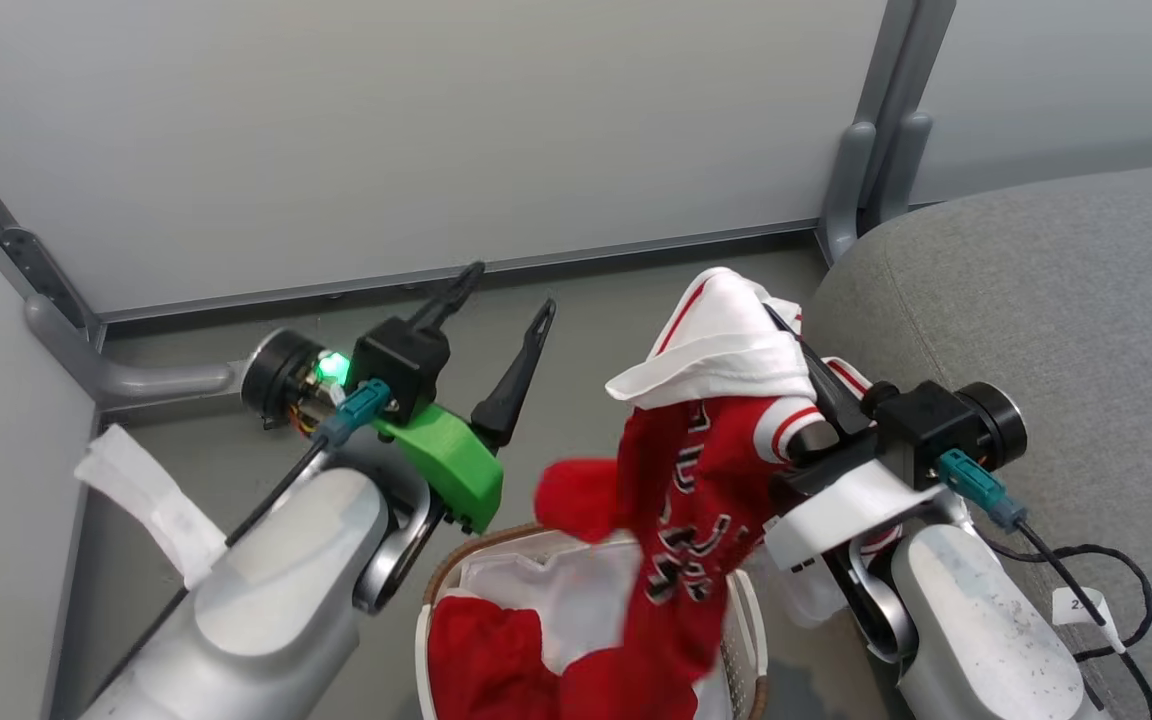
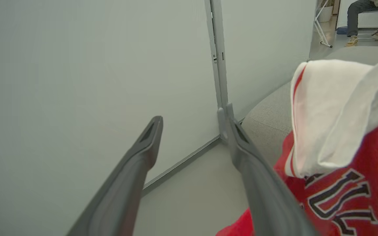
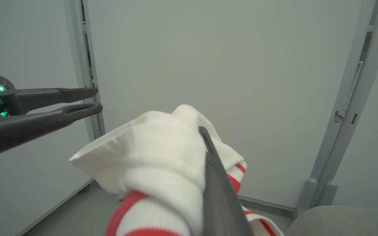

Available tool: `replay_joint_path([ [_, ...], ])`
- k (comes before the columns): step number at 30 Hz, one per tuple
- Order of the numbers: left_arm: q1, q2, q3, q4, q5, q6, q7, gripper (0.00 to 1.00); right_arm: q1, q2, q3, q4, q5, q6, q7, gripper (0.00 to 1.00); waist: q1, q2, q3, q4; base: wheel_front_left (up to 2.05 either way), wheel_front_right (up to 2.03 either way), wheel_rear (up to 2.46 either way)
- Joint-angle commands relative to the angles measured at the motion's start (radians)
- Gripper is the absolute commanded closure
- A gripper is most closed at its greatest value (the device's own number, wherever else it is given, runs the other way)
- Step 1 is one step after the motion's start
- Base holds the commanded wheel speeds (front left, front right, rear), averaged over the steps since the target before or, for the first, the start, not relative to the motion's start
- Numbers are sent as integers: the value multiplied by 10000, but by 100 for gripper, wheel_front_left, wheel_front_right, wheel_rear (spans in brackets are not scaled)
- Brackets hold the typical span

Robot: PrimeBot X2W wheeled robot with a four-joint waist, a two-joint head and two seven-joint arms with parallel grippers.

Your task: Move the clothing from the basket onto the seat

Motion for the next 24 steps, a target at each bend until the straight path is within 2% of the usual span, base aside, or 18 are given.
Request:
replay_joint_path([
  [1, 376, -82, 129, 128, -179, 72, -196, 0, 128, -33, -121, -78, 8, -8, -49, 100, 0, 0, 17, -11, 0, 0, 0],
  [12, 2185, -482, 832, 543, -518, 291, -694, 0, 418, -35, -804, -140, -185, -10, -49, 100, 0, 0, 257, 14, 0, 0, 0],
  [17, 2759, -575, 1339, 247, -52, 349, -699, 0, 420, -33, -986, -110, -281, -8, -49, 100, 0, 0, 357, 18, 0, 0, 0],
  [24, 3455, -874, 2188, -128, 499, 204, -691, 0, 425, -35, -1199, -108, -377, -10, -49, 100, 0, 0, 403, -17, 0, 0, 0],
])
